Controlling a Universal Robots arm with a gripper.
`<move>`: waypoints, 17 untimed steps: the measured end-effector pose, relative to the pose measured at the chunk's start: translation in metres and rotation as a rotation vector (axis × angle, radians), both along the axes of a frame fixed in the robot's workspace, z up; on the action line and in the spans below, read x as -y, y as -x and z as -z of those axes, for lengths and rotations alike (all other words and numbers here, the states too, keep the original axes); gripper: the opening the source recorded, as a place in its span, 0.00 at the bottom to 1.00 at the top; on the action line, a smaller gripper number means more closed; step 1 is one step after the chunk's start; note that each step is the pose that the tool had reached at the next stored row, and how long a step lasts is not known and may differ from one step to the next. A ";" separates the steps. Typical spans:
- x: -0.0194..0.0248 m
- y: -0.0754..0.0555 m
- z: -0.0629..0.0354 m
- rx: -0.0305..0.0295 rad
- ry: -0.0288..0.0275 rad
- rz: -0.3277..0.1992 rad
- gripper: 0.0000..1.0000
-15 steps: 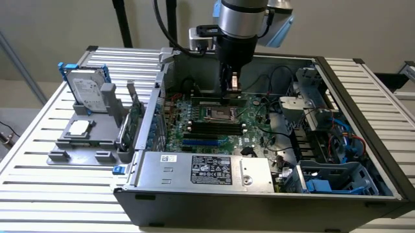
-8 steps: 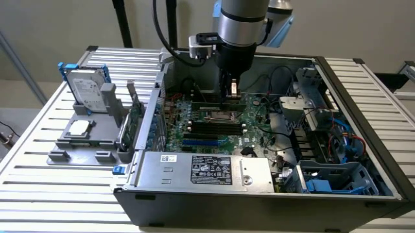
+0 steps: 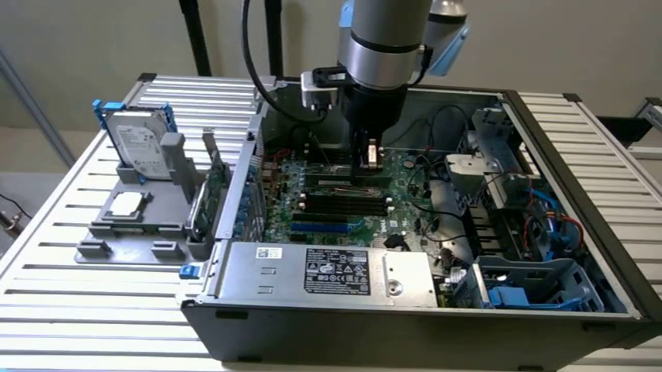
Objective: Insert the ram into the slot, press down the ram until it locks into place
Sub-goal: 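Insert the ram into the slot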
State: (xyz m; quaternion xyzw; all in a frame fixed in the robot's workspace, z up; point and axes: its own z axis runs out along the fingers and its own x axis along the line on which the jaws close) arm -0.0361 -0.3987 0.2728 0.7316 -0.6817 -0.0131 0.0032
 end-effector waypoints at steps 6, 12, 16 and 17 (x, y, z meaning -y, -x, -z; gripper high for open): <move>0.0006 0.000 0.0109 0.0107 -0.0001 0.000 0.13; 0.0006 0.002 0.0217 0.0191 0.0003 0.004 0.13; 0.0005 0.002 0.0267 0.0193 0.0004 0.013 0.13; 0.0005 0.002 0.0275 0.0193 0.0005 0.016 0.13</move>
